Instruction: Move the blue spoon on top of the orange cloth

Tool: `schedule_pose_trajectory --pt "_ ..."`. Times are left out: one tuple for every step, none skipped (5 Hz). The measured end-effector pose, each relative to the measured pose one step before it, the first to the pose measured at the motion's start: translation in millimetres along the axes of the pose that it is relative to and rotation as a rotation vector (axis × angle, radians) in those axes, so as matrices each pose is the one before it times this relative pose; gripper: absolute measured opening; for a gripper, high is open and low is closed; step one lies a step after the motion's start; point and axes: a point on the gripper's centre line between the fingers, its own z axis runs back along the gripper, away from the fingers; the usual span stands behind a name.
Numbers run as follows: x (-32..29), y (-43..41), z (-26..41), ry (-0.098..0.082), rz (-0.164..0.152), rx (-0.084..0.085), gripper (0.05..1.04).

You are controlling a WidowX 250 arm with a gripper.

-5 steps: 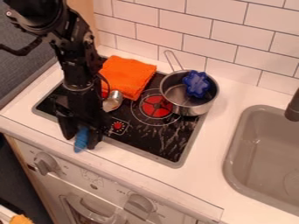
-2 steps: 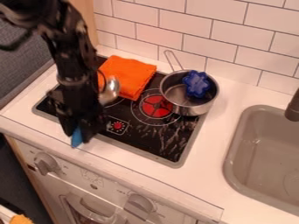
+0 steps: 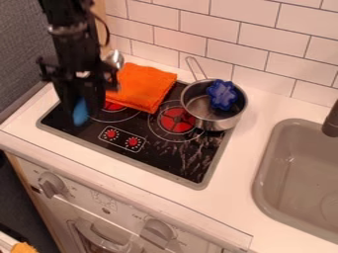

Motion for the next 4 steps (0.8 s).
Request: schedule_pose_trajectory --pt "37.00 1.96 -20.29 0.0251 0.0037 -0.0093 0.436" --pt "25.52 -5.04 -8.45 0.0093 -0.0127 0.0358 0.436" --pt "14.84 -2.41 -7.95 -0.0067 -0.0197 0.0408 0.436" --pt "9.43 -4.14 -3.60 -0.0087 -0.0186 0.0168 0.436"
